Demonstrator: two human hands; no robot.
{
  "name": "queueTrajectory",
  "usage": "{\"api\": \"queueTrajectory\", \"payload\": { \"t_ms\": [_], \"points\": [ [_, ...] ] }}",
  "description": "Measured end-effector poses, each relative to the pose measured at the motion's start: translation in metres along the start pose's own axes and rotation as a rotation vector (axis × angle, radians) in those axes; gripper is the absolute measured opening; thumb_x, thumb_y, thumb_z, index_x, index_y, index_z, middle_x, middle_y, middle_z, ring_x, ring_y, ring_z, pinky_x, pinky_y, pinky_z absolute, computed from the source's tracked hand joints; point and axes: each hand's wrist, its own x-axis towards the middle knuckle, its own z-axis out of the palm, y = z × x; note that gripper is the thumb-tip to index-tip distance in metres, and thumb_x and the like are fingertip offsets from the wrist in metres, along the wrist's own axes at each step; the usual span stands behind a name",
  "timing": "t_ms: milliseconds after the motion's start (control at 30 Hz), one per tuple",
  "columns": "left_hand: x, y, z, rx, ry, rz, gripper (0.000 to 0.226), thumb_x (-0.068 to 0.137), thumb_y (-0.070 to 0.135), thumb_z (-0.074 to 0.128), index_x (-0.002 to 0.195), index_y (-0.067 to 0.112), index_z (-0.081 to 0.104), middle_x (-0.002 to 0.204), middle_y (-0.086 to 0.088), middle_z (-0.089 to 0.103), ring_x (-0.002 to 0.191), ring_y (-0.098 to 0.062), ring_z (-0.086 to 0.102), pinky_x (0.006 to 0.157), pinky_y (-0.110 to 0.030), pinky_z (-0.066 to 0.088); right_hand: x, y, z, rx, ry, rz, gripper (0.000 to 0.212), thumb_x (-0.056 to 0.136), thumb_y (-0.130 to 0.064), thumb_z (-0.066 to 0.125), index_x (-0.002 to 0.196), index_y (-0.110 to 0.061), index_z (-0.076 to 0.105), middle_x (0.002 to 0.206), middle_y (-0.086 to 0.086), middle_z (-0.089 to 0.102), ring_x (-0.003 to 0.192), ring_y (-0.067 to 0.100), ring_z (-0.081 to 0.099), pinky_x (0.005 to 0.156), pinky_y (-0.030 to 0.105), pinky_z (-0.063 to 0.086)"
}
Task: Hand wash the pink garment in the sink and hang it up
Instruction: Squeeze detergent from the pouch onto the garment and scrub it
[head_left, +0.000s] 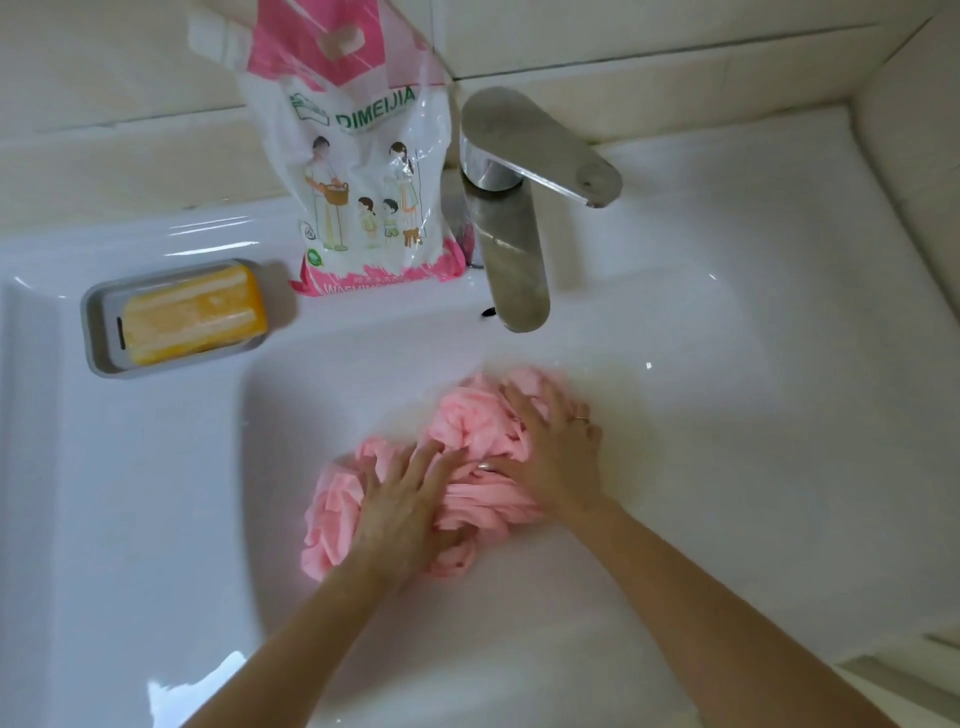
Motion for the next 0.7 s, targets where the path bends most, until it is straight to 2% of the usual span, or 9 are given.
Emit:
{"api": "queueTrajectory", "payload": {
  "t_ms": [67,133,200,233,300,367,467,600,700],
  "points": [
    [0.000,-0.002,0.003,-0.188,0.037,-0.103,0.090,0.070,0.046,0.066,0.146,0.030,0.020,0.136,-0.006,0.049,0.118,-0.032,0.052,0.104,-0.063,0.031,0.004,0.007,0.000,0.175,0.005,-0.006,0.071,0.069,-0.064,0.062,0.127,-0.024,0.056,0.122,0.008,0.052,0.099,0.036,0.058,0.074,0.036,0.045],
    [-0.001,-0.003,0.005,-0.310,0.032,-0.166,0.101,0.072,0.032,0.073,0.151,0.030,0.010,0.141,-0.006,0.044,0.120,-0.031,0.049,0.105,-0.056,0.033,0.006,0.010,-0.005,0.442,-0.160,0.125,0.061,0.074,-0.043,0.075,0.126,-0.015,0.058,0.121,0.006,0.048,0.108,0.026,0.055,0.080,0.025,0.037],
    [-0.002,-0.003,0.007,-0.327,0.035,-0.154,0.098,0.072,0.029,0.075,0.149,0.036,0.014,0.139,-0.005,0.042,0.122,-0.028,0.045,0.101,-0.047,0.035,-0.001,0.007,-0.009,0.599,-0.118,0.106,0.056,0.073,-0.033,0.079,0.119,-0.008,0.062,0.124,0.006,0.048,0.112,0.021,0.053,0.087,0.016,0.033],
    [-0.003,-0.002,0.007,-0.326,0.054,-0.141,0.093,0.070,0.031,0.076,0.146,0.038,0.023,0.135,-0.006,0.042,0.122,-0.027,0.042,0.097,-0.043,0.036,-0.009,0.001,-0.015,0.611,-0.026,-0.001,0.049,0.071,-0.035,0.077,0.109,-0.007,0.066,0.124,0.007,0.049,0.107,0.019,0.054,0.088,0.014,0.034],
    [-0.004,0.001,0.012,-0.325,0.119,-0.151,0.081,0.066,0.036,0.076,0.140,0.033,0.043,0.133,-0.008,0.037,0.123,-0.026,0.032,0.097,-0.043,0.035,-0.030,-0.016,-0.018,0.593,0.094,-0.245,0.041,0.068,-0.045,0.070,0.087,-0.009,0.067,0.124,0.006,0.051,0.100,0.016,0.054,0.087,0.018,0.039],
    [-0.005,0.004,0.015,-0.306,0.157,-0.170,0.071,0.069,0.039,0.068,0.137,0.026,0.049,0.140,-0.011,0.033,0.129,-0.029,0.025,0.107,-0.047,0.030,-0.042,-0.034,-0.012,0.547,0.167,-0.385,0.038,0.068,-0.049,0.070,0.080,-0.013,0.064,0.131,0.002,0.050,0.105,0.017,0.054,0.087,0.025,0.044],
    [-0.003,0.007,0.015,-0.354,0.228,-0.195,0.046,0.078,0.026,0.055,0.122,0.014,0.061,0.122,-0.011,0.054,0.121,-0.031,0.043,0.110,-0.033,0.024,-0.034,-0.051,0.011,0.369,0.279,-0.537,0.035,0.081,-0.048,0.063,0.080,-0.013,0.064,0.127,0.004,0.059,0.102,0.024,0.058,0.087,0.034,0.044],
    [-0.001,0.001,0.021,-0.427,0.226,-0.268,0.024,0.085,0.020,0.047,0.103,0.018,0.063,0.110,-0.005,0.059,0.109,-0.026,0.052,0.098,-0.030,0.036,-0.007,-0.051,0.044,0.224,0.301,-0.539,0.022,0.081,-0.032,0.055,0.085,-0.014,0.068,0.096,0.007,0.064,0.084,0.030,0.060,0.076,0.038,0.045],
    [-0.002,0.002,0.022,-0.421,0.194,-0.209,0.036,0.082,0.033,0.045,0.111,0.018,0.061,0.113,-0.006,0.060,0.108,-0.026,0.052,0.094,-0.028,0.032,0.015,-0.050,0.053,0.103,0.342,-0.398,0.026,0.076,-0.035,0.052,0.080,-0.021,0.074,0.072,0.001,0.067,0.064,0.023,0.060,0.067,0.033,0.040]
  ]
}}
